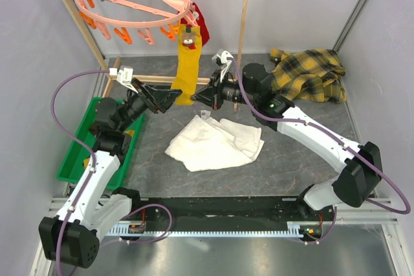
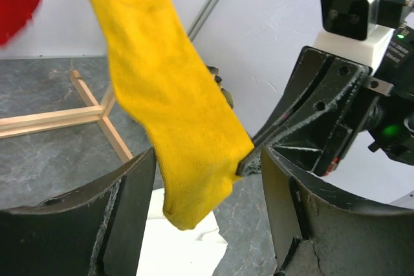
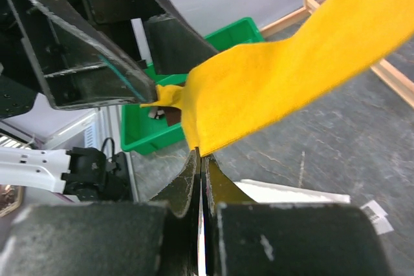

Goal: Remove the socks clipped to the hanger

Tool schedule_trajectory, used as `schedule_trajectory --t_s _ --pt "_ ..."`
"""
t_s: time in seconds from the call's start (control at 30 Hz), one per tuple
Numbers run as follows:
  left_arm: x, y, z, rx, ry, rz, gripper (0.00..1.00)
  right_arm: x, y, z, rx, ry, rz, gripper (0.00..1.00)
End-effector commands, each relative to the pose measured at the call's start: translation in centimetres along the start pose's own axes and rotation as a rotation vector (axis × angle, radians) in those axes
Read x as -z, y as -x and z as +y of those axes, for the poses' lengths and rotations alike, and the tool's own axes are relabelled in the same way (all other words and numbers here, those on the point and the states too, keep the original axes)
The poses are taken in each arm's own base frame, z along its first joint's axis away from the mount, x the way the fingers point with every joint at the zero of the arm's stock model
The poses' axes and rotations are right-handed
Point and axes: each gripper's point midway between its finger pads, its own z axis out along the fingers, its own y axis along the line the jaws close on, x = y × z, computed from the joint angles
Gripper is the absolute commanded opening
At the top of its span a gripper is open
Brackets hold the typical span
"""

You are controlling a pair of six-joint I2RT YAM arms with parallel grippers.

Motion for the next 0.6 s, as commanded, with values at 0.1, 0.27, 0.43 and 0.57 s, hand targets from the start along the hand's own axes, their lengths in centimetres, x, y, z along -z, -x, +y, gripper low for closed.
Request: schedule_trajectory --t_s 0.1,0.27,0.43,0.57 --pt "0.4 0.8 -1.2 -0.066 -0.026 0.009 0.73 -0.4 3.8 3.8 0.022 0.05 -0.114 0.0" --pt "0.8 0.8 -2.0 -0.077 -0.054 0.015 0.71 -0.6 4.3 4.0 0.021 0.042 -0.131 0.0" --pt "1.0 1.3 -2.3 -0.1 -0.049 -0.006 0.33 -1.3 4.2 3.9 0.01 0.043 -0.119 0.0" --pt "0.9 1.3 -1.8 -0.099 -0.029 -0.005 0.07 -0.9 5.1 2.8 0.041 -0.038 -0.125 0.19"
